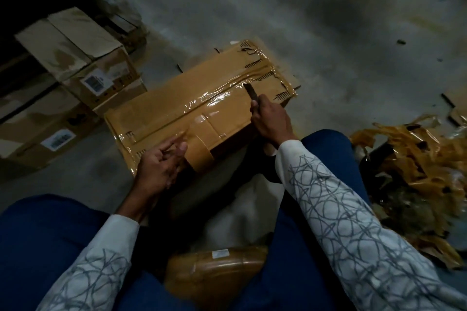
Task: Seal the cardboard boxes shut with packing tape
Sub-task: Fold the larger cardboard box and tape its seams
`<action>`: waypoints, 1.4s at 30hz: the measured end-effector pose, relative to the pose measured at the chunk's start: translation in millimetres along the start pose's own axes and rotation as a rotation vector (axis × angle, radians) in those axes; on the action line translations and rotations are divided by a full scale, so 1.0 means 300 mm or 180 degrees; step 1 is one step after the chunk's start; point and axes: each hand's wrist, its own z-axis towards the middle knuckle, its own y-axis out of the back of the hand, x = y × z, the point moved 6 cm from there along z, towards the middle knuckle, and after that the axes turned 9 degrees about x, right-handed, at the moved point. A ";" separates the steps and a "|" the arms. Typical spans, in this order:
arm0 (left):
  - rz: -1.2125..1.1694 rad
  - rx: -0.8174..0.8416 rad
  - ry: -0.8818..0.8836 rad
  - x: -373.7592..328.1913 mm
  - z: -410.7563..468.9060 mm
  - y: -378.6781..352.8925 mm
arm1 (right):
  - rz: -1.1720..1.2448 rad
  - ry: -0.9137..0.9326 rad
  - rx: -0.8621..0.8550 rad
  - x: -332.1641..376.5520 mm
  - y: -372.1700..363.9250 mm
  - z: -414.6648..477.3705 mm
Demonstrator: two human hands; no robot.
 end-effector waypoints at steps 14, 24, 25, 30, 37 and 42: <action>-0.0592 -0.2213 -0.0695 0.028 -0.029 0.350 | -0.0217 -0.0401 0.0012 -0.167 0.031 0.190; -0.0927 -0.2255 0.0900 0.636 0.156 0.642 | 0.0014 -0.1134 0.0038 -0.289 0.027 0.351; -0.0974 -0.2212 0.0915 0.692 0.184 0.691 | 0.0134 -0.1234 0.0101 -0.306 0.025 0.358; -0.1075 -0.2064 0.0672 0.407 0.118 0.488 | 0.1312 -0.1172 -0.0055 -0.342 0.033 0.355; -0.1026 -0.1814 0.0179 0.279 0.138 0.472 | 0.2108 -0.1241 -0.0544 -0.373 0.079 0.214; -0.1087 -0.1858 0.0047 0.255 0.131 0.475 | 0.2352 -0.1521 -0.1043 -0.430 0.106 0.058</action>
